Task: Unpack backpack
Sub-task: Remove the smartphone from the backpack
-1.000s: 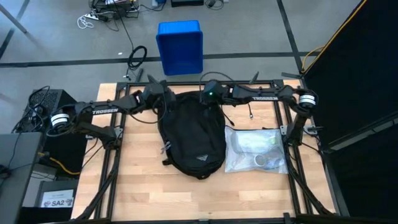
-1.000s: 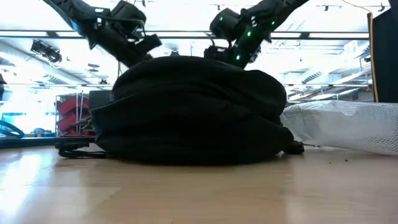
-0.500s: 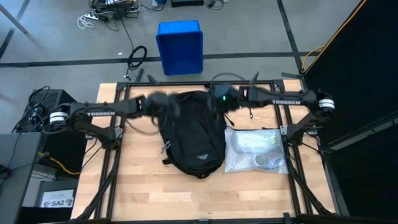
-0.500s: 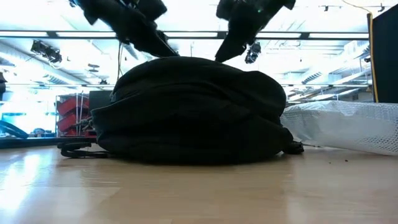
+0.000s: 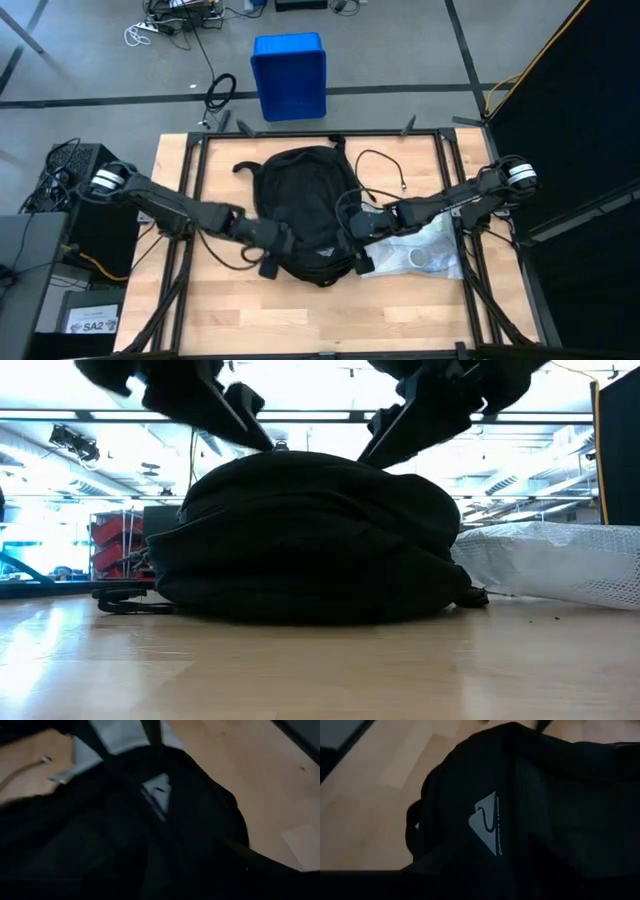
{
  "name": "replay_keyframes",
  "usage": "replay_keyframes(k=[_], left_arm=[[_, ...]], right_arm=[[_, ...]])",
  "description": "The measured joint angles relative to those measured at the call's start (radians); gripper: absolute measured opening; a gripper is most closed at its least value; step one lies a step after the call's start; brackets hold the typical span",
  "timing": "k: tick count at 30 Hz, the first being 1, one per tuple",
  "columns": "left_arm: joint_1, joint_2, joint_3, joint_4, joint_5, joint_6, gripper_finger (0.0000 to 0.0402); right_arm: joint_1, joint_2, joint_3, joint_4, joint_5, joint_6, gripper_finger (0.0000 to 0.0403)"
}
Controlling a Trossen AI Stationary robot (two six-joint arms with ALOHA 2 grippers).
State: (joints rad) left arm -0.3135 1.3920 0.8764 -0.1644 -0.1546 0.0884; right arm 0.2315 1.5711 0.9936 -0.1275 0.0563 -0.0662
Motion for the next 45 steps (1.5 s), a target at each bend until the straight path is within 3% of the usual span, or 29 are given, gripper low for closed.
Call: replay_keyframes(k=[8,15,18,24,28,34,38,45], left_arm=[[-0.069,0.172,0.0,0.187,-0.044,-0.046,0.019],[-0.051,0.245,0.0,0.195,-0.242,-0.048,0.0184],[-0.038,0.245,0.003,0.185,-0.321,0.007,0.0153],[-0.034,0.21,0.08,0.122,-0.454,0.105,0.0016],[-0.022,0.162,0.134,0.075,-0.525,0.11,0.0003],[-0.013,0.045,0.154,0.083,-0.64,0.145,0.0],[0.028,-0.054,0.155,0.08,-0.601,0.143,0.0],[0.267,-0.139,0.063,0.113,-0.144,-0.009,0.0]], right_arm=[[0.029,0.0,-0.084,0.138,-0.025,0.075,0.0208],[0.029,0.0,-0.121,0.156,-0.025,0.073,0.0191],[0.028,0.0,-0.112,0.157,-0.022,0.052,0.0178],[0.037,-0.044,-0.064,0.118,0.003,-0.033,0.0157],[0.049,-0.082,-0.05,0.122,0.071,-0.102,0.0149],[0.05,-0.092,-0.047,0.162,0.074,-0.159,0.0143],[0.05,-0.091,-0.049,0.16,0.071,-0.17,0.0142],[0.05,-0.091,-0.049,0.178,0.071,-0.178,0.0141]])
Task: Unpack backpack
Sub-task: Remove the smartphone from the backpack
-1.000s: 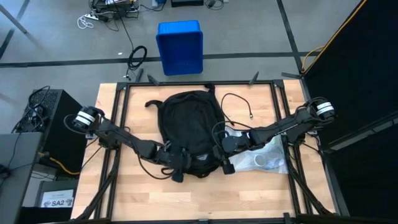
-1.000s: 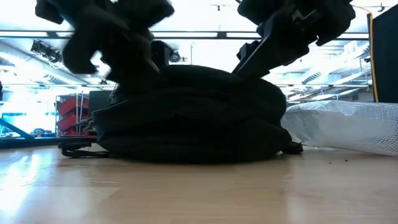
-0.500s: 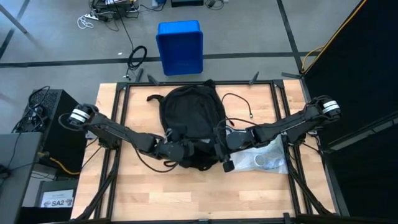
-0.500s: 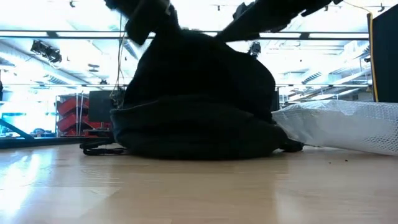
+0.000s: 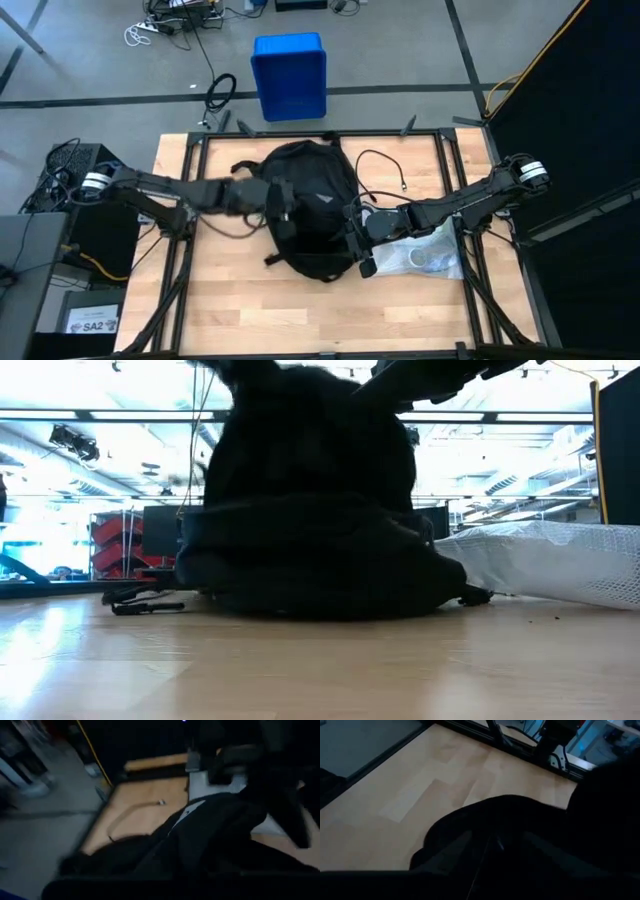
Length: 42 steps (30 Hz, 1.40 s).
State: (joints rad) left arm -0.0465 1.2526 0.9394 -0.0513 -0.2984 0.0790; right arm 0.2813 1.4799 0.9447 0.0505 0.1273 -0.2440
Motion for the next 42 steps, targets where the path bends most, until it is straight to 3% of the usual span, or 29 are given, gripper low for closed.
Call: replay_keyframes(k=[3,9,15,22,26,32,36,42], left_arm=[[0.118,0.001,-0.091,0.091,0.132,-0.069,0.0],[0.337,0.003,-0.368,0.546,0.372,-0.226,0.0],[0.473,0.023,-0.567,0.799,0.425,-0.393,0.0],[0.478,0.03,-0.617,0.827,0.449,-0.431,0.0],[0.482,0.031,-0.61,0.848,0.44,-0.431,0.0],[0.512,0.031,-0.609,0.865,0.452,-0.422,0.0],[0.512,0.031,-0.609,0.853,0.462,-0.401,0.0],[0.512,0.031,-0.608,0.845,0.468,-0.373,0.0]], right_arm=[[-0.002,0.005,0.0,0.004,0.001,0.003,0.0138],[-0.014,0.03,-0.002,-0.005,0.002,0.007,0.0138],[-0.067,0.152,-0.001,0.105,0.002,0.006,0.0148],[-0.188,0.346,0.069,0.331,0.049,0.021,0.0162],[-0.245,0.481,0.207,0.3,0.034,0.033,0.016],[-0.27,0.643,0.417,0.095,0.042,0.037,0.0171],[-0.28,0.684,0.485,0.0,0.038,0.046,0.0203],[-0.308,0.681,0.487,-0.005,0.026,0.071,0.0291]])
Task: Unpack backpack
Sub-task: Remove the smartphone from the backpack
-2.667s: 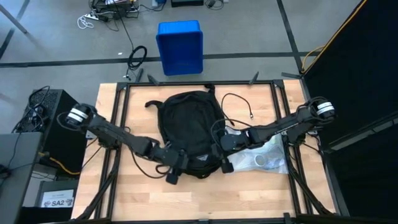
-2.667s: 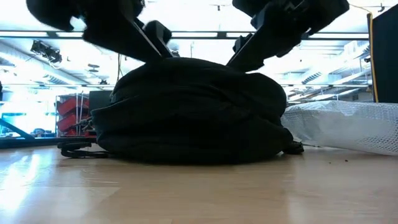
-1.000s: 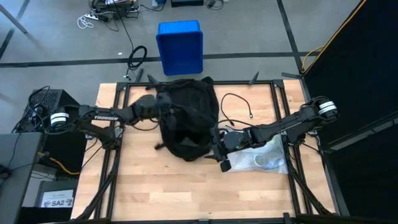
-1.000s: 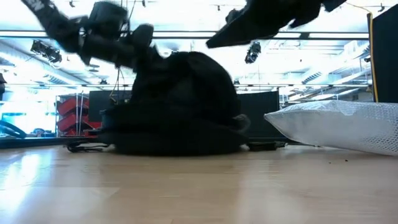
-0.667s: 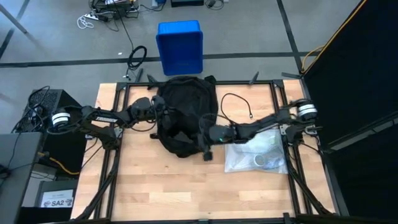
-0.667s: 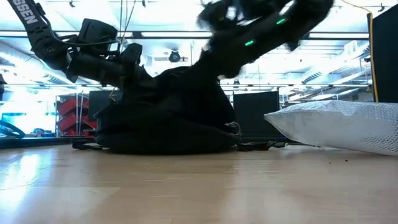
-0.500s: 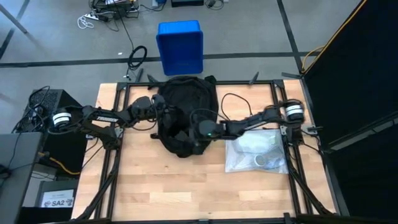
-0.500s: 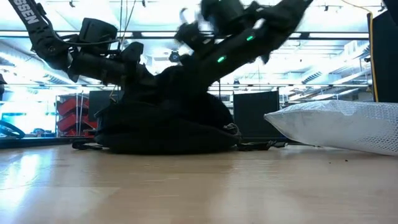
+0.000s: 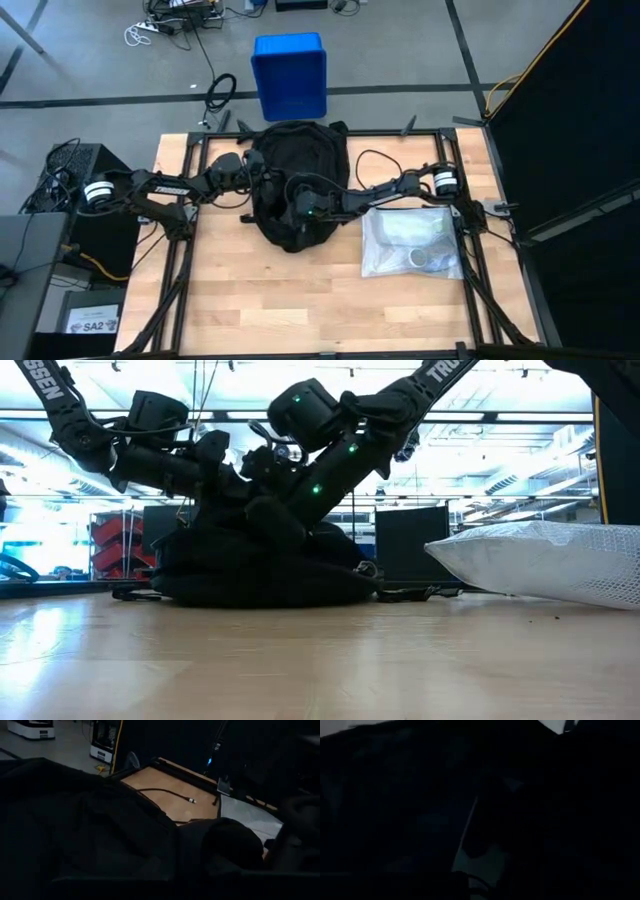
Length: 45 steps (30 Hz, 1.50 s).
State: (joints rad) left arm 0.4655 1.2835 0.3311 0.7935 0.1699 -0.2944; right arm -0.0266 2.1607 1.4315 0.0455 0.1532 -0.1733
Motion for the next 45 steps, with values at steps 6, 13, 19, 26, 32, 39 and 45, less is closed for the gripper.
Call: replay_keyframes(k=[6,13,19,26,32,39,45], left_arm=[[-0.001,0.0,0.002,-0.001,0.003,0.022,0.0],[-0.001,0.0,0.001,-0.004,0.008,0.03,0.0],[-0.002,0.002,-0.001,-0.015,0.014,0.033,0.0],[-0.003,0.002,-0.001,-0.02,0.022,0.033,0.0],[-0.003,0.002,-0.001,-0.024,0.023,0.044,0.0],[-0.003,0.0,-0.001,-0.027,0.023,0.048,0.0],[-0.003,-0.002,0.002,-0.027,0.026,0.048,0.0]], right_arm=[[-0.04,-0.002,0.001,-0.025,-0.005,0.057,0.037],[-0.065,0.0,0.004,-0.087,-0.068,0.117,0.0393],[-0.054,0.063,0.007,-0.095,-0.065,0.128,0.0391],[-0.054,0.094,0.008,-0.09,-0.07,0.161,0.0379],[-0.054,0.093,0.008,-0.091,-0.072,0.157,0.0328],[-0.048,0.07,0.003,-0.101,-0.068,0.141,0.0328],[-0.03,-0.027,-0.01,-0.171,-0.06,0.104,0.0328]])
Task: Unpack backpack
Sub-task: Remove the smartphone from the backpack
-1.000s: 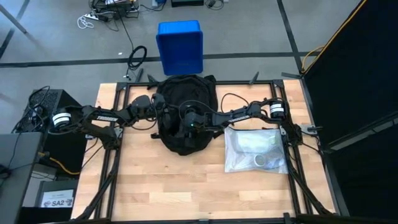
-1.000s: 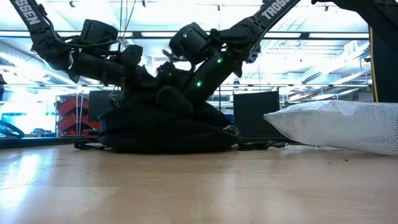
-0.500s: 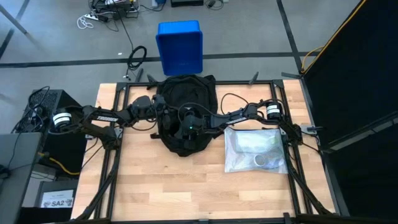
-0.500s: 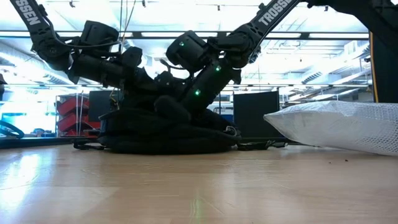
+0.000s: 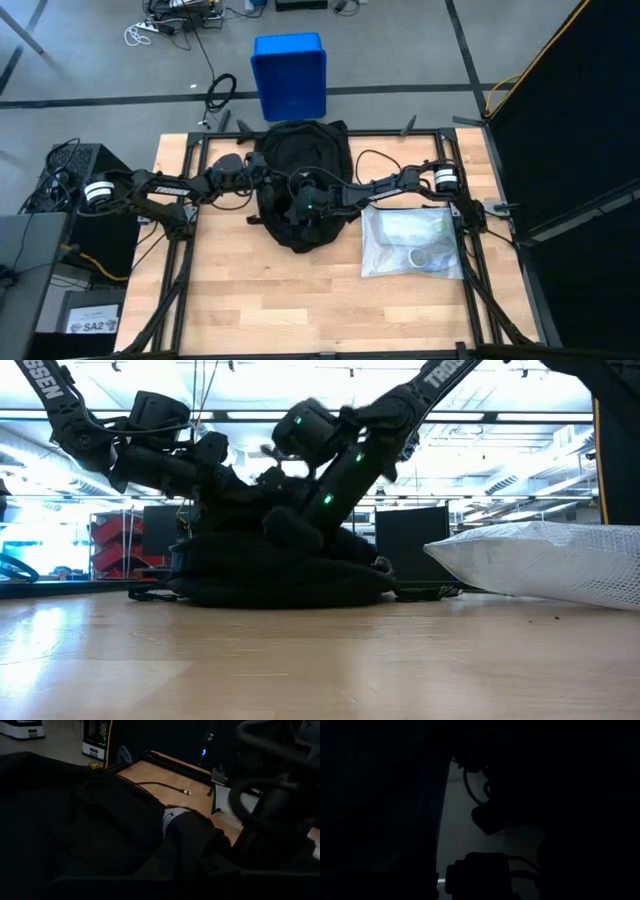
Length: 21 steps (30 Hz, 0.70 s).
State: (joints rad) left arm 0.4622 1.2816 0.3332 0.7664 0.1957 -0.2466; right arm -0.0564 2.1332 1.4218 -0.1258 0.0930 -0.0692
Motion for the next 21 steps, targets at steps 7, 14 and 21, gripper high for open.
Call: replay_keyframes(k=[7,14,21], left_arm=[[0.0,-0.001,0.001,-0.008,-0.008,0.009,0.0],[0.0,0.0,0.0,-0.024,0.0,0.012,0.0],[-0.001,0.001,-0.001,-0.114,0.006,0.026,0.0]], right_arm=[[0.044,-0.138,0.002,-0.029,0.0,-0.037,0.0328],[0.1,-0.224,0.003,-0.03,0.0,-0.061,0.0328],[0.135,-0.361,0.005,-0.136,0.137,-0.109,0.0328]])
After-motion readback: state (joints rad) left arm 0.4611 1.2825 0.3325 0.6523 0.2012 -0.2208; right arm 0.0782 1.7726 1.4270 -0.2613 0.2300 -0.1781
